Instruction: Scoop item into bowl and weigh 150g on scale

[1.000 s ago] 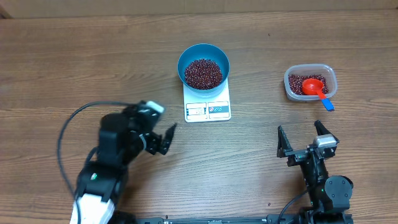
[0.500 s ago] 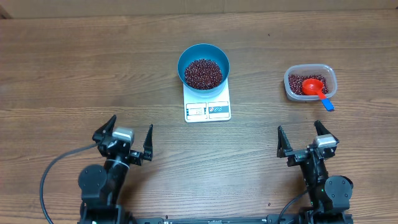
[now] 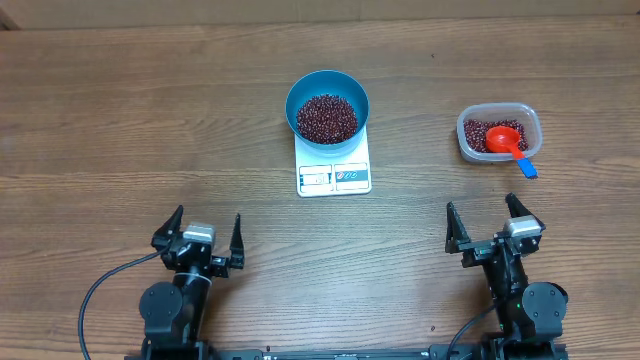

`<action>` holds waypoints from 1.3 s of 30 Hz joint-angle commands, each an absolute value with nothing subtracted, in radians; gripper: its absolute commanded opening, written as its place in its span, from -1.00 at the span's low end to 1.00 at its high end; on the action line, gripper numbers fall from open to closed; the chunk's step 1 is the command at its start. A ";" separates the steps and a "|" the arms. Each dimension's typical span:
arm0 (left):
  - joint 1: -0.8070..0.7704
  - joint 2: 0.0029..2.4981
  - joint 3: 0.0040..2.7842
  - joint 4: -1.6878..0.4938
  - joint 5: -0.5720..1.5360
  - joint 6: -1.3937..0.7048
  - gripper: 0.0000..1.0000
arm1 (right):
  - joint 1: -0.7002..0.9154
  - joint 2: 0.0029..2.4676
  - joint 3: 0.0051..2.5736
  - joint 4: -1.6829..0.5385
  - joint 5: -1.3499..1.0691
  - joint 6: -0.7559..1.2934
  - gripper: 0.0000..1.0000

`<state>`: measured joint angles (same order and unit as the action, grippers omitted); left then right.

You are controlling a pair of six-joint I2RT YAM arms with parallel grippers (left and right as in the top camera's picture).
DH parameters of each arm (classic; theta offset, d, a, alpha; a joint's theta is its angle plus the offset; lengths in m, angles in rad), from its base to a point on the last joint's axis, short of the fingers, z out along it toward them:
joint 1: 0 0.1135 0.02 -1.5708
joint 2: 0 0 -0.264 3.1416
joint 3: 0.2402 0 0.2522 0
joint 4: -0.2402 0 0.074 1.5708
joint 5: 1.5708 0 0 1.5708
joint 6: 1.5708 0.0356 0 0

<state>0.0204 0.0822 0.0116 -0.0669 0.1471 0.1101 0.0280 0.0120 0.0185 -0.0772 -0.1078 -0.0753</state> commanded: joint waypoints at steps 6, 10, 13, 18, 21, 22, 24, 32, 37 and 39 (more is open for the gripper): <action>0.017 0.003 0.005 -0.066 0.123 0.097 0.99 | 0.033 0.003 0.008 -0.072 -0.106 -0.076 1.00; 0.017 0.005 0.005 -0.067 0.123 0.097 0.99 | 0.033 0.003 0.008 -0.072 -0.106 -0.076 1.00; 0.017 0.005 0.005 -0.067 0.123 0.097 0.99 | 0.033 0.003 0.008 -0.072 -0.106 -0.076 0.99; 0.017 0.006 0.005 -0.067 0.123 0.097 0.99 | 0.033 0.003 0.008 -0.072 -0.106 -0.076 1.00; 0.017 0.006 0.005 -0.067 0.123 0.097 0.99 | 0.033 0.003 0.008 -0.072 -0.106 -0.076 1.00; 0.017 0.006 0.005 -0.067 0.123 0.097 0.99 | 0.033 0.003 0.008 -0.072 -0.106 -0.076 1.00; 0.017 0.005 0.005 -0.067 0.123 0.097 0.99 | 0.033 0.003 0.008 -0.072 -0.106 -0.076 1.00; 0.017 0.006 0.005 -0.067 0.123 0.097 0.99 | 0.033 0.003 0.008 -0.072 -0.106 -0.076 1.00; 0.017 0.006 0.005 -0.067 0.123 0.097 0.99 | 0.033 0.003 0.008 -0.072 -0.106 -0.076 1.00; 0.017 0.006 0.005 -0.067 0.123 0.097 0.99 | 0.033 0.003 0.008 -0.072 -0.106 -0.076 1.00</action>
